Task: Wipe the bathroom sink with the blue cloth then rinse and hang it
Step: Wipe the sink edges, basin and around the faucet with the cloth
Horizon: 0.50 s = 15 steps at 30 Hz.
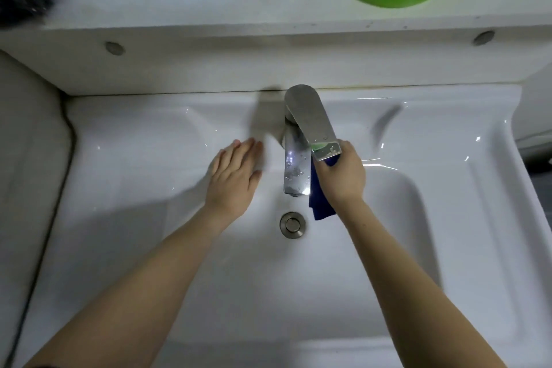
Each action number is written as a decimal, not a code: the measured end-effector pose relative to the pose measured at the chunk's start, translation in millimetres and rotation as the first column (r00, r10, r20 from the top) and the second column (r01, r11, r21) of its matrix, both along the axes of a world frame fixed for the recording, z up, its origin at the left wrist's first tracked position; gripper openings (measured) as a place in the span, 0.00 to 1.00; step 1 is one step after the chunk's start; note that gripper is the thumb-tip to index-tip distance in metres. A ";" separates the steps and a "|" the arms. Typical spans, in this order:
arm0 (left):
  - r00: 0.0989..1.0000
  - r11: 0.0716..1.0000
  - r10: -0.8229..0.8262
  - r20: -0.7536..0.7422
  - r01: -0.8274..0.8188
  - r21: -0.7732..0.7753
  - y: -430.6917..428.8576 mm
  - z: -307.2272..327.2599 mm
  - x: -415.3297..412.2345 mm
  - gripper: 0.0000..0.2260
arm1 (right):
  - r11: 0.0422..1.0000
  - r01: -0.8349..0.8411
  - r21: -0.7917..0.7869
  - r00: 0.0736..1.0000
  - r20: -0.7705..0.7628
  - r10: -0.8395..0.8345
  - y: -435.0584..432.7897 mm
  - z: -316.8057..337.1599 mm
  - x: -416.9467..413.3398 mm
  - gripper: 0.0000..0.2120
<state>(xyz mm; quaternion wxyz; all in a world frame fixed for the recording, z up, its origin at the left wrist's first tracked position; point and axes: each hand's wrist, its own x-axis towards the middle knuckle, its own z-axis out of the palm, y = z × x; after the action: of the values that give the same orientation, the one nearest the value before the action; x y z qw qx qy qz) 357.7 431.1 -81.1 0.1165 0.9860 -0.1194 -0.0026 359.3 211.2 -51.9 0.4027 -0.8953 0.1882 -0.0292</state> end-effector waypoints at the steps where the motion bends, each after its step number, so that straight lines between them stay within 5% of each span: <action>1: 1.000 1.000 -0.006 -0.030 0.006 0.009 0.5 2.5 0.2 0.25 | 0.999 0.003 0.054 1.000 0.008 -0.003 9.8 0.9 -5.8 0.06; 6: 0.943 0.996 -0.085 -0.321 0.079 -0.033 7.7 33.1 13.8 0.31 | 0.986 -0.076 0.148 0.991 -0.096 0.091 7.2 13.8 -36.9 0.06; 10: 0.854 0.961 0.035 -0.520 -0.172 -0.218 2.9 81.9 18.7 0.20 | 0.975 -0.087 0.205 0.965 -0.225 0.133 -14.7 34.1 -79.0 0.04; 15: 0.885 0.581 0.144 -0.442 -0.437 -0.686 -22.8 144.5 -18.5 0.05 | 0.912 0.093 0.399 0.989 -0.146 -0.037 -35.0 70.5 -120.6 0.03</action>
<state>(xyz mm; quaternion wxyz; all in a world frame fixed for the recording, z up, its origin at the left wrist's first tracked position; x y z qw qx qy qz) 339.3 408.3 63.4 0.5428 0.8299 0.0789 -0.1015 238.6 176.3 18.6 0.5645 -0.7856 0.2467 0.0575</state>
